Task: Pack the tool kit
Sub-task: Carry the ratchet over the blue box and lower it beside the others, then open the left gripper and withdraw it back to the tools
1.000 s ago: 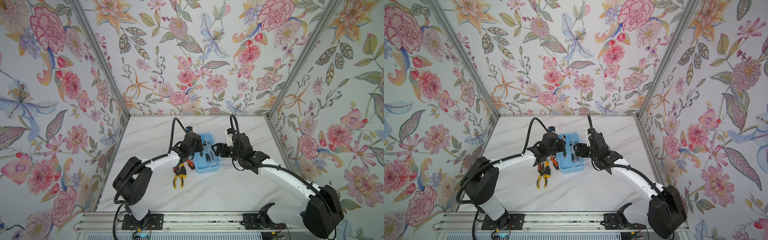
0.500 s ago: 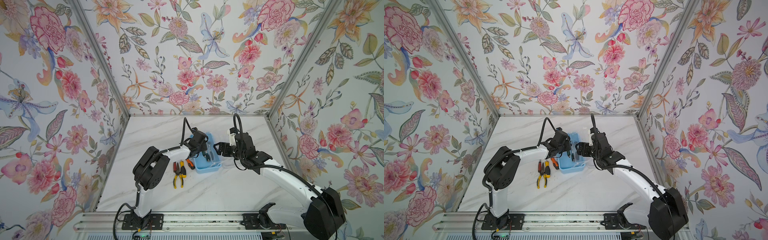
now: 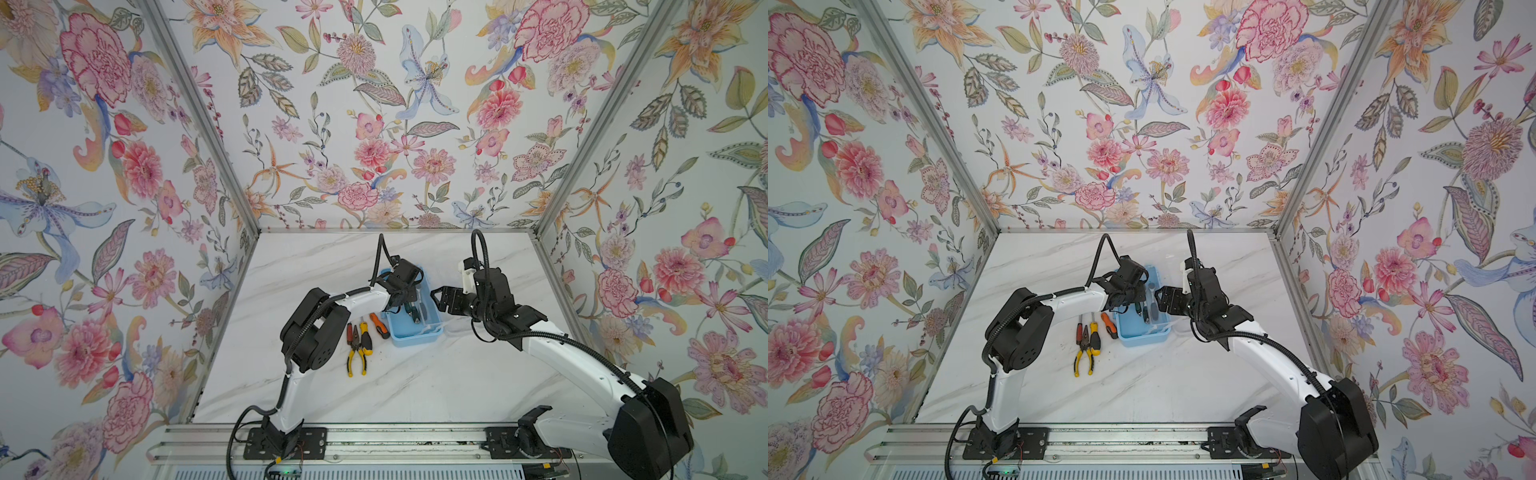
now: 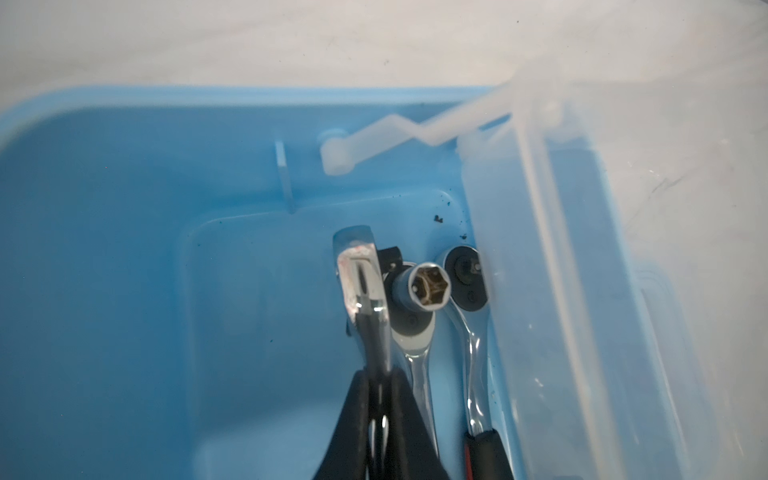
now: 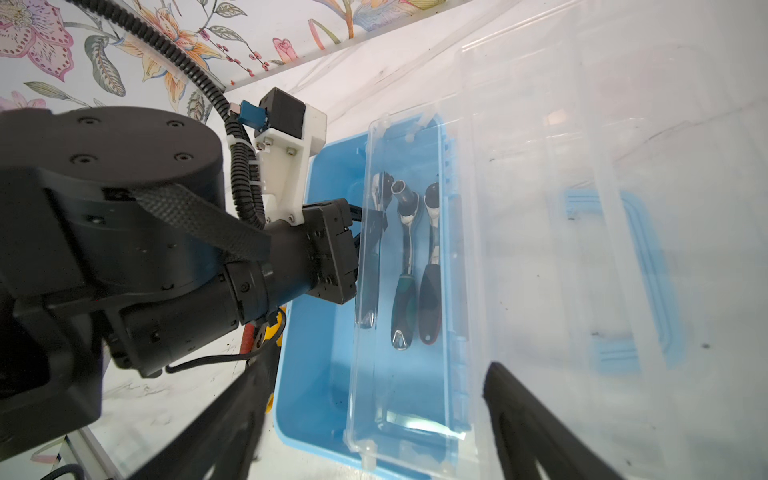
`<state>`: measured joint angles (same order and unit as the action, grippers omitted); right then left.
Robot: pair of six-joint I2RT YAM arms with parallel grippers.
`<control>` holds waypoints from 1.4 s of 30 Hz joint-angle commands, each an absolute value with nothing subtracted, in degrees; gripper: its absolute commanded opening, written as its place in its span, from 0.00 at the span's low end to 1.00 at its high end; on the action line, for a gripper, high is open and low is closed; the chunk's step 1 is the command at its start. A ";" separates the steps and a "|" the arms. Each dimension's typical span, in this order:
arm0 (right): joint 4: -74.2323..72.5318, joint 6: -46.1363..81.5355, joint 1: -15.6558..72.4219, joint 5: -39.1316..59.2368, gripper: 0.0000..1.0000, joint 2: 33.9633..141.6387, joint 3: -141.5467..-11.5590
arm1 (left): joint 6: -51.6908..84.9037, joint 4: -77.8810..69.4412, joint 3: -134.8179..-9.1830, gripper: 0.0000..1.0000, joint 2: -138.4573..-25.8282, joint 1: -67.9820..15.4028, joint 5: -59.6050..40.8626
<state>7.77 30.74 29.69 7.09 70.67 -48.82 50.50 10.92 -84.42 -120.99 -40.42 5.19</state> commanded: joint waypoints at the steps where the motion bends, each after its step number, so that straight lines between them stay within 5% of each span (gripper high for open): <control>1: 6.58 31.44 29.14 7.56 0.83 69.01 -48.05 | 48.76 12.22 -85.15 0.12 -123.46 -40.43 7.42; 14: 6.86 31.40 28.40 7.74 0.83 68.04 -48.51 | 46.80 11.77 -86.06 0.17 -122.81 -39.90 6.17; 21: 8.50 30.33 28.72 8.09 0.83 67.91 -51.21 | 41.42 8.08 -83.33 0.23 -113.30 -39.90 6.55; 34: 9.28 29.97 33.56 5.84 0.82 70.88 -52.30 | 39.11 7.38 -52.81 0.31 -84.64 -34.00 14.81; 42: 8.59 30.13 34.88 5.73 0.82 75.46 -54.44 | 38.83 3.58 -44.01 0.30 -83.94 -30.02 13.71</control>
<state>8.32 30.68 34.24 6.83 74.50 -52.21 39.81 5.69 -44.86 -83.46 -30.63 12.82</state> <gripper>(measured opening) 0.817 0.303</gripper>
